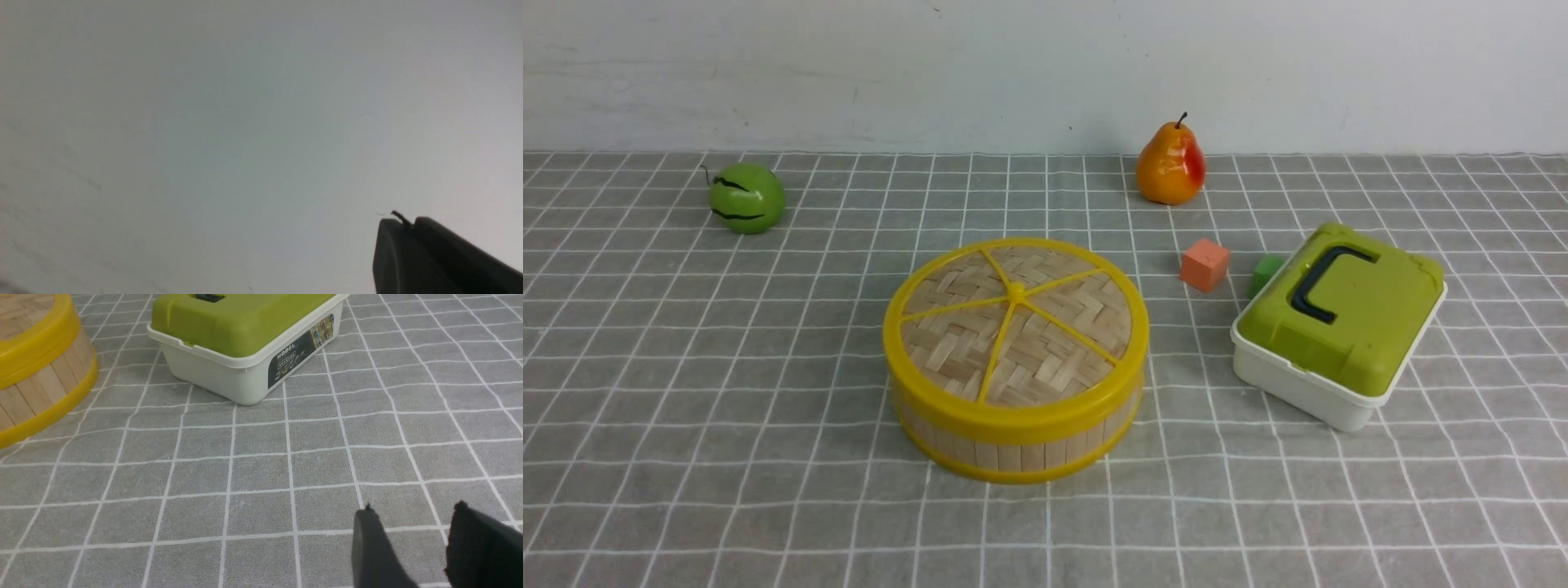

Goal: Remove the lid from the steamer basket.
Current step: Use the left arm to lift the lid of the steamer

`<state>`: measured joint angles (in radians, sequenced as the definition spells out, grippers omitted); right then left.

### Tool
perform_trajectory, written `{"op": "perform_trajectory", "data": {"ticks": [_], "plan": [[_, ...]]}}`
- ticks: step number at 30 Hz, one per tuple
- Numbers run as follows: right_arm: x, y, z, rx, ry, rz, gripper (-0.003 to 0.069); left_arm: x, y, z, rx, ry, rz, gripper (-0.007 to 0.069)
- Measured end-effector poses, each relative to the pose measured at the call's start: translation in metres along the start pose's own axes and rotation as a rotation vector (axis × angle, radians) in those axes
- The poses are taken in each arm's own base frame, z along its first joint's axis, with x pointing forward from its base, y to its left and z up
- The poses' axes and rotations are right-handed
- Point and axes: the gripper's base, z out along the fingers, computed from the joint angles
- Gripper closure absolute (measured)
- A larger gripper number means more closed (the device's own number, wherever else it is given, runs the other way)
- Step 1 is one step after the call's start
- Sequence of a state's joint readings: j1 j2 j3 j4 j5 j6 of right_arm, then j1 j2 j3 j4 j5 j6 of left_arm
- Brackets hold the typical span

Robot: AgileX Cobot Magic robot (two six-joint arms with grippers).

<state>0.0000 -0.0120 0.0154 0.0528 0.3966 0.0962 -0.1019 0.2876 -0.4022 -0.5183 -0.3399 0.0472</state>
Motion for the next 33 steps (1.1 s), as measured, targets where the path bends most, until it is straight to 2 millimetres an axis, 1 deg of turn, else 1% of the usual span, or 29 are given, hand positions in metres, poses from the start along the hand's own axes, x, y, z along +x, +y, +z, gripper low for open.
{"op": "perform_trajectory", "data": {"ticks": [1,2,3,4,5,7,8,9,10,11,12,13,14,15,17,18,19,21,22,24,25,26,27,28,29,30,32,33], "plan": [[0.0,0.0,0.0,0.0,0.0,0.0,0.0418,-0.002,-0.001,0.003,-0.002,0.006,0.02,0.059],[0.0,0.0,0.0,0.0,0.0,0.0,0.0418,-0.013,-0.011,0.022,-0.003,0.026,0.078,0.059],[0.0,0.0,0.0,0.0,0.0,0.0,0.0418,-0.02,-0.019,0.04,-0.001,0.067,0.127,0.059],[0.0,0.0,0.0,0.0,0.0,0.0,0.0418,-0.021,-0.022,0.046,0.003,0.085,0.149,0.059],[0.0,0.0,0.0,0.0,0.0,0.0,0.0418,-0.022,-0.033,0.072,0.03,0.183,0.216,0.059],[0.0,0.0,0.0,0.0,0.0,0.0,0.0418,-0.016,-0.045,0.101,0.081,0.32,0.272,0.059],[0.0,0.0,0.0,0.0,0.0,0.0,0.0418,-0.013,-0.046,0.104,0.097,0.357,0.281,0.059],[0.0,0.0,0.0,0.0,0.0,0.0,0.0418,0.002,-0.056,0.131,0.169,0.544,0.303,0.059],[0.0,0.0,0.0,0.0,0.0,0.0,0.0418,0.0,-0.059,0.131,0.182,0.551,0.303,0.059],[0.0,0.0,0.0,0.0,0.0,0.0,0.0418,0.018,-0.063,0.153,0.228,0.711,0.294,0.059],[0.0,0.0,0.0,0.0,0.0,0.0,0.0418,0.031,-0.066,0.168,0.26,0.831,0.272,0.059],[0.0,0.0,0.0,0.0,0.0,0.0,0.0418,0.033,-0.067,0.171,0.265,0.85,0.267,0.059],[0.0,0.0,0.0,0.0,0.0,0.0,0.0418,0.052,-0.069,0.19,0.294,1.003,0.227,0.059],[0.0,0.0,0.0,0.0,0.0,0.0,0.0418,0.061,-0.07,0.201,0.305,1.069,0.212,0.0593],[0.0,0.0,0.0,0.0,0.0,0.0,0.0418,0.079,-0.072,0.224,0.32,1.147,0.22,0.0615],[0.0,0.0,0.0,0.0,0.0,0.0,0.0418,0.08,-0.072,0.226,0.32,1.153,0.231,0.062],[0.0,0.0,0.0,0.0,0.0,0.0,0.0418,0.092,-0.074,0.24,0.317,1.181,0.267,0.0637],[0.0,0.0,0.0,0.0,0.0,0.0,0.0418,0.113,-0.079,0.259,0.299,1.206,0.336,0.0637],[0.0,0.0,0.0,0.0,0.0,0.0,0.0418,0.121,-0.08,0.264,0.284,1.216,0.361,0.0637],[0.0,0.0,0.0,0.0,0.0,0.0,0.0418,0.144,-0.084,0.276,0.231,1.256,0.428,0.0637],[0.0,0.0,0.0,0.0,0.0,0.0,0.0418,0.148,-0.084,0.276,0.226,1.271,0.418,0.0637],[0.0,0.0,0.0,0.0,0.0,0.0,0.0418,0.171,-0.09,0.282,0.177,1.333,0.456,0.0637],[0.0,0.0,0.0,0.0,0.0,0.0,0.0418,0.185,-0.093,0.283,0.151,1.38,0.474,0.0637],[0.0,0.0,0.0,0.0,0.0,0.0,0.0418,0.185,-0.092,0.283,0.141,1.388,0.477,0.0637],[0.0,0.0,0.0,0.0,0.0,0.0,0.0418,0.211,-0.099,0.282,0.11,1.47,0.5,0.0637],[0.0,0.0,0.0,0.0,0.0,0.0,0.0418,0.225,-0.103,0.281,0.091,1.516,0.509,0.0637],[0.0,0.0,0.0,0.0,0.0,0.0,0.0418,0.248,-0.108,0.278,0.061,1.59,0.523,0.0637],[0.0,0.0,0.0,0.0,0.0,0.0,0.0418,0.253,-0.11,0.278,0.056,1.605,0.523,0.0637]]}}
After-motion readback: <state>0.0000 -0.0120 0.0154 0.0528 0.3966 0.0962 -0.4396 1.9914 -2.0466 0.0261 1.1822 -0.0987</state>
